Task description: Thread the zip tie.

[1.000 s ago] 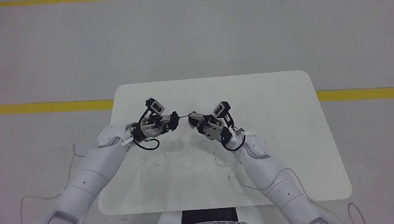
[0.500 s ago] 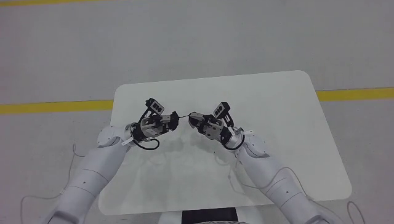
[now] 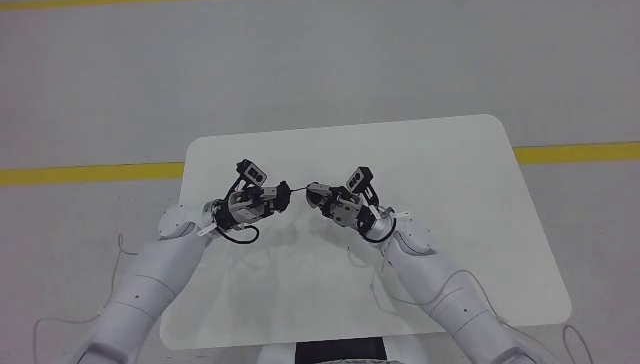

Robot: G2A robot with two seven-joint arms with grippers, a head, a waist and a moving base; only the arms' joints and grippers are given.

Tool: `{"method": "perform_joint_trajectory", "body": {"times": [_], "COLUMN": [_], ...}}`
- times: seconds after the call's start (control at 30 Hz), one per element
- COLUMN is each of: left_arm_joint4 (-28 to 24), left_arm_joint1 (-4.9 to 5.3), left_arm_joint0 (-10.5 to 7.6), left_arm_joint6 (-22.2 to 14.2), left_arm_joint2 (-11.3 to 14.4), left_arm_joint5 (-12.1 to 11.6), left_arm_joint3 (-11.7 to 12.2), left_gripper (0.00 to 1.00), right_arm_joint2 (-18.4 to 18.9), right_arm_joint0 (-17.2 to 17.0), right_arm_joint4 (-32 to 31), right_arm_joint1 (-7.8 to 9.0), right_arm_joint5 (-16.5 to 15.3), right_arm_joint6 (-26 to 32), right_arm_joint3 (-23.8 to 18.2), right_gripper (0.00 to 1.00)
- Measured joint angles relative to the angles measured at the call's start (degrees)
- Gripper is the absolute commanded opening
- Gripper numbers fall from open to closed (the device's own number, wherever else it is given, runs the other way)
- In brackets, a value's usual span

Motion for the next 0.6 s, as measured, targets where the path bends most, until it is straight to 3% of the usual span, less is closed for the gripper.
{"method": "perform_joint_trajectory", "body": {"times": [0.6], "left_arm_joint4": [0.0], "left_arm_joint1": [0.0], "left_arm_joint0": [0.0], "left_arm_joint6": [0.0], "left_arm_joint2": [0.0], "left_arm_joint5": [0.0], "left_arm_joint3": [0.0], "left_gripper": [0.0], "right_arm_joint2": [-0.3], "right_arm_joint0": [0.69], "right_arm_joint4": [-0.09], "right_arm_joint1": [-0.29], "right_arm_joint5": [0.51], "right_arm_joint6": [-0.29], "right_arm_joint3": [1.7], "right_gripper": [0.0]}}
